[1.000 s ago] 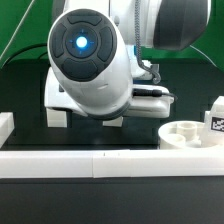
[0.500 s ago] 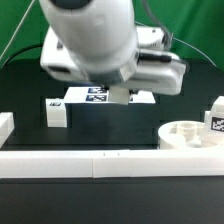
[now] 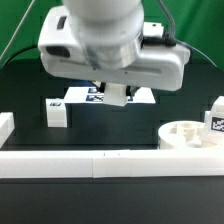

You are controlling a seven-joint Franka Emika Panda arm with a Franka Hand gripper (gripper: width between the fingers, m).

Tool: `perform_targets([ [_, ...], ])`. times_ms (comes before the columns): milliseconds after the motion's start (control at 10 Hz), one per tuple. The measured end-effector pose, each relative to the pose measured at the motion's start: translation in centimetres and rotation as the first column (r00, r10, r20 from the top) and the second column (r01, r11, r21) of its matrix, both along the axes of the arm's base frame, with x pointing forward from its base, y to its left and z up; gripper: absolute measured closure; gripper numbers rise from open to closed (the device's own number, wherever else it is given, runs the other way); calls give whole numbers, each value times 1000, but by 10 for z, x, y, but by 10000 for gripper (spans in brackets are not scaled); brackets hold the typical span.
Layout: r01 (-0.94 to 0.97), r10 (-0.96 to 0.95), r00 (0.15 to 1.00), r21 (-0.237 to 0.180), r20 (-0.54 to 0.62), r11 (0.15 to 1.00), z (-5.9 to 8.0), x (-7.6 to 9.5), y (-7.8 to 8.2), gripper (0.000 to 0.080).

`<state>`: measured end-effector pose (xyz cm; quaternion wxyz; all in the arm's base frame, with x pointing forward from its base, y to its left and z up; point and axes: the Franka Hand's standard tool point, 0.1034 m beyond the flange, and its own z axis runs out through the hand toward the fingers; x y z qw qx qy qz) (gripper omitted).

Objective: Assemble stool

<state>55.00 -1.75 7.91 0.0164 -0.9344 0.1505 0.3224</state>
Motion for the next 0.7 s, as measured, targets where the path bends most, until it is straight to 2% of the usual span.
perform_targets([
  [100,60,-60,997,-16,41,998,17,12,17,464],
  [200,114,-109,983,-26,146,993,33,37,28,464],
  [300,169,-157,963,-40,221,985,53,50,32,463],
  [400,153,-130,951,-61,281,986,60,58,29,463],
  [700,161,-115,882,-64,458,985,56,69,38,463],
])
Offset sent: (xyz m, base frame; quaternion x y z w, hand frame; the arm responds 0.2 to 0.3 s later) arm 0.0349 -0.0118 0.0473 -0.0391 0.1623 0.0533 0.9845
